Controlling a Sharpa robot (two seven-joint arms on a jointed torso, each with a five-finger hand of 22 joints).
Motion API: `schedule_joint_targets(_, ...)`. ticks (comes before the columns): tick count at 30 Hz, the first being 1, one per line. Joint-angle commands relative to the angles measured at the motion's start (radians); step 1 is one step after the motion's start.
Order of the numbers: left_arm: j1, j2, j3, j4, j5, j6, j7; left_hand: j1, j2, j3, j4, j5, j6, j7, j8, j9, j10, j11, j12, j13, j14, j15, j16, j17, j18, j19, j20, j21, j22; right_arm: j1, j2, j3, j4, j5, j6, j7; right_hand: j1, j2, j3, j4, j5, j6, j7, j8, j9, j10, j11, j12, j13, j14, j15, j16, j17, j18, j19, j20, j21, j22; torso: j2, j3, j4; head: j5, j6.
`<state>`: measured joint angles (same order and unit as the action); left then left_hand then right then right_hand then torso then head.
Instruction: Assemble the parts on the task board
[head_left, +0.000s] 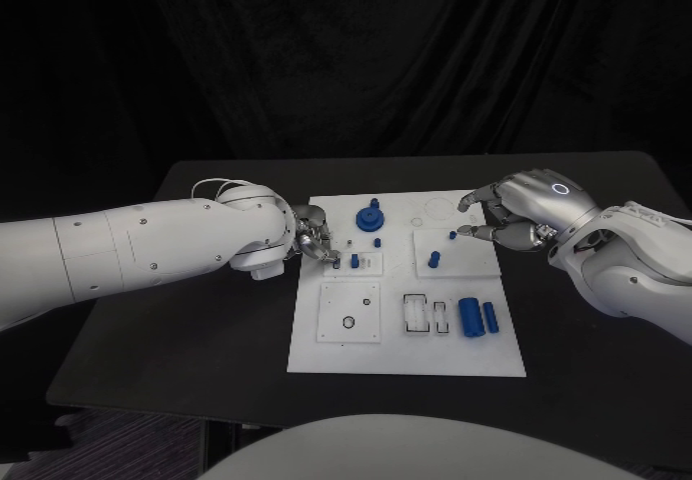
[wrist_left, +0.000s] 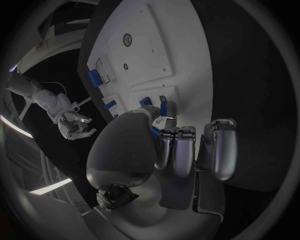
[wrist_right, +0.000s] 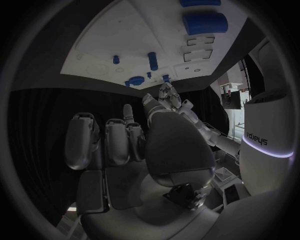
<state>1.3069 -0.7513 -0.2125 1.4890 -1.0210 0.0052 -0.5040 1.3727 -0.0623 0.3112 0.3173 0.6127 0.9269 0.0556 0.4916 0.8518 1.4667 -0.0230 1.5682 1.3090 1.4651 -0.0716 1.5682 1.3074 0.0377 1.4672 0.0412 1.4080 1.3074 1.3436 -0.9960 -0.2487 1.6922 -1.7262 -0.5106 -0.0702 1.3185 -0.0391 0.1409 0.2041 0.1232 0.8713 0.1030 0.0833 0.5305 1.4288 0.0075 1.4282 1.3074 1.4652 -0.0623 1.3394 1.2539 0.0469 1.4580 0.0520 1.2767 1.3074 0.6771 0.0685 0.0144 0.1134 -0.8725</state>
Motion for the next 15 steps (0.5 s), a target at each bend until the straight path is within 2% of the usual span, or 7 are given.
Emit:
schedule_joint_targets(1, 0.001, -0.005, 0.0, 0.008, -0.001, -0.011, -0.01, -0.011, 0.001, 0.162, -0.16, 0.007, 0.005, -0.008, 0.006, 0.002, 0.104, -0.005, 0.003, 0.262, 0.106, -0.006, 0.003, 0.263, 0.001, 0.03, -0.008, -0.003, 0.212, -0.003, 0.001, 0.001, -0.001, 0.003, 0.021, -0.023, 0.0, 0.014, 0.002, 0.005, 0.001, 0.006, 0.001, 0.0, -0.002, -0.011, 0.0, -0.006, 0.065, 0.027, 0.004, -0.005, -0.003, 0.019, -0.008, 0.0, -0.005, 0.175, -0.002, 0.0007, 0.0006, 0.0, 0.0)
schedule_joint_targets(7, 0.001, -0.013, 0.0, 0.021, -0.001, -0.012, -0.007, -0.021, 0.0, 0.167, -0.167, 0.013, 0.006, -0.008, 0.006, 0.006, 0.104, -0.006, 0.003, 0.262, 0.106, -0.007, 0.003, 0.263, 0.001, 0.029, -0.008, -0.006, 0.211, -0.004, 0.003, 0.001, -0.002, 0.016, 0.034, -0.026, 0.003, 0.015, 0.003, 0.005, 0.001, 0.006, 0.001, -0.001, -0.004, -0.012, 0.001, -0.007, 0.064, 0.027, 0.004, -0.006, -0.004, 0.019, -0.009, 0.0, -0.007, 0.174, -0.002, 0.0005, 0.002, 0.0, 0.0)
schedule_joint_targets(15, 0.0, -0.012, 0.0, 0.023, -0.001, -0.019, 0.005, -0.025, 0.001, 0.168, -0.17, 0.015, 0.006, -0.008, 0.006, 0.008, 0.104, -0.006, 0.003, 0.262, 0.106, -0.007, 0.003, 0.263, 0.002, 0.027, -0.008, -0.009, 0.21, -0.004, 0.005, 0.001, -0.003, 0.019, 0.041, -0.03, 0.004, 0.015, 0.003, 0.004, 0.002, 0.007, 0.001, -0.002, -0.005, -0.013, 0.001, -0.009, 0.062, 0.026, 0.004, -0.008, -0.006, 0.02, -0.01, 0.001, -0.011, 0.173, -0.002, -0.001, -0.0015, 0.004, 0.0)
